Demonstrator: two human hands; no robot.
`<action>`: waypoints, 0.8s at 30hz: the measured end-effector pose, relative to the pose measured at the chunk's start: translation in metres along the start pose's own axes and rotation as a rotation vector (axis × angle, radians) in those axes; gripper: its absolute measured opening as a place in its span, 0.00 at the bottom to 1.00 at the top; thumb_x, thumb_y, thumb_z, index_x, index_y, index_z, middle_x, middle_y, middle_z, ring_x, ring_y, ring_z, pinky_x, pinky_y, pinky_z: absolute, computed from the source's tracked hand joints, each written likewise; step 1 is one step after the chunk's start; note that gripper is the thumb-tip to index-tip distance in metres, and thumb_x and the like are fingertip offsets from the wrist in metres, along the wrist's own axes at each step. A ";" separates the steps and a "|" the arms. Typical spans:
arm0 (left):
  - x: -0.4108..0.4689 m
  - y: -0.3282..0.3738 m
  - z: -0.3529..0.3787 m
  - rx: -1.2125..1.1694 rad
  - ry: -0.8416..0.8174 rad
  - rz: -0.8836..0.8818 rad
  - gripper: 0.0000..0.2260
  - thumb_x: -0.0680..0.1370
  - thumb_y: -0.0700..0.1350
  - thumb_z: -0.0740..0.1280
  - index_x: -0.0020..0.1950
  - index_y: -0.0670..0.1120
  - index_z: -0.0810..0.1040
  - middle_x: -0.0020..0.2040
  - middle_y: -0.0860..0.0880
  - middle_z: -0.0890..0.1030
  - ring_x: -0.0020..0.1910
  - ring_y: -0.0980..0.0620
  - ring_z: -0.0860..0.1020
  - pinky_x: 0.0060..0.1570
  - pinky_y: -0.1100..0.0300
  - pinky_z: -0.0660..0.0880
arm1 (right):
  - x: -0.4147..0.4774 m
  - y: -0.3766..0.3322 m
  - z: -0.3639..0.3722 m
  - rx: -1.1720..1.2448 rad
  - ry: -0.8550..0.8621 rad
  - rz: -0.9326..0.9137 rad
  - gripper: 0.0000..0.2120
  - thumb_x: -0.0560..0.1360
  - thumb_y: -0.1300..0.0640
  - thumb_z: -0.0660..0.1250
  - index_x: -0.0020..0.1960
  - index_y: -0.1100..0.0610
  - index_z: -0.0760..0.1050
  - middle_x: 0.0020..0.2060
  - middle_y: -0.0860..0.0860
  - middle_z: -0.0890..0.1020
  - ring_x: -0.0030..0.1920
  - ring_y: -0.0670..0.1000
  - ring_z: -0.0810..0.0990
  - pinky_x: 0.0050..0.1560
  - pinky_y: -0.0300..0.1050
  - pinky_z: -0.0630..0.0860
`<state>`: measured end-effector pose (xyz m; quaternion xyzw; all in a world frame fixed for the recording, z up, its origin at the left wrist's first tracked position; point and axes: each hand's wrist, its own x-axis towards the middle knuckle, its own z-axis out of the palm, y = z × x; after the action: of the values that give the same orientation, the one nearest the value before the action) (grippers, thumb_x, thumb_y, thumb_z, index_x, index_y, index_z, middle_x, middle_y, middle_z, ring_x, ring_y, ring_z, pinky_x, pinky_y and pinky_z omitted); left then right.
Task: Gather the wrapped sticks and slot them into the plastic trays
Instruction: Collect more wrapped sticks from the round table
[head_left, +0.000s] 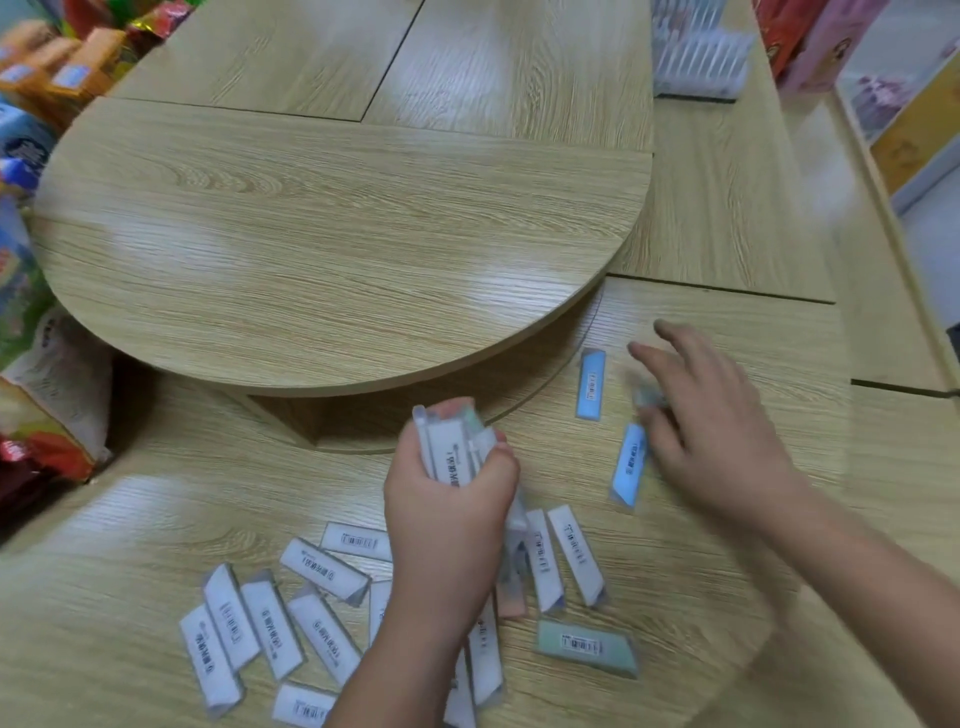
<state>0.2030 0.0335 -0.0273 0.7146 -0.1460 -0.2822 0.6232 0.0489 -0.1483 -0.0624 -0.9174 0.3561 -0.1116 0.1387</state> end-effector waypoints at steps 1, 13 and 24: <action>0.000 0.003 -0.002 -0.001 0.002 0.005 0.14 0.68 0.47 0.72 0.50 0.62 0.79 0.41 0.42 0.84 0.41 0.37 0.82 0.42 0.40 0.81 | 0.010 0.016 -0.003 -0.113 -0.064 0.003 0.24 0.78 0.55 0.64 0.73 0.53 0.68 0.72 0.53 0.68 0.73 0.57 0.65 0.71 0.56 0.63; -0.009 0.009 -0.021 0.038 -0.005 -0.033 0.17 0.62 0.56 0.74 0.50 0.63 0.80 0.37 0.50 0.84 0.36 0.48 0.84 0.39 0.46 0.84 | 0.002 0.020 -0.016 0.118 -0.220 -0.191 0.09 0.77 0.50 0.60 0.56 0.41 0.66 0.51 0.40 0.69 0.45 0.42 0.73 0.43 0.46 0.74; -0.013 0.007 -0.048 0.012 0.077 -0.064 0.21 0.60 0.56 0.74 0.53 0.61 0.81 0.43 0.46 0.87 0.43 0.42 0.86 0.49 0.34 0.81 | 0.017 0.024 -0.010 0.130 -0.274 -0.189 0.06 0.75 0.42 0.62 0.46 0.41 0.65 0.43 0.38 0.74 0.43 0.43 0.74 0.40 0.40 0.70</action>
<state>0.2217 0.0782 -0.0148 0.7330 -0.1009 -0.2735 0.6147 0.0430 -0.1787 -0.0588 -0.9425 0.2379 -0.0207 0.2340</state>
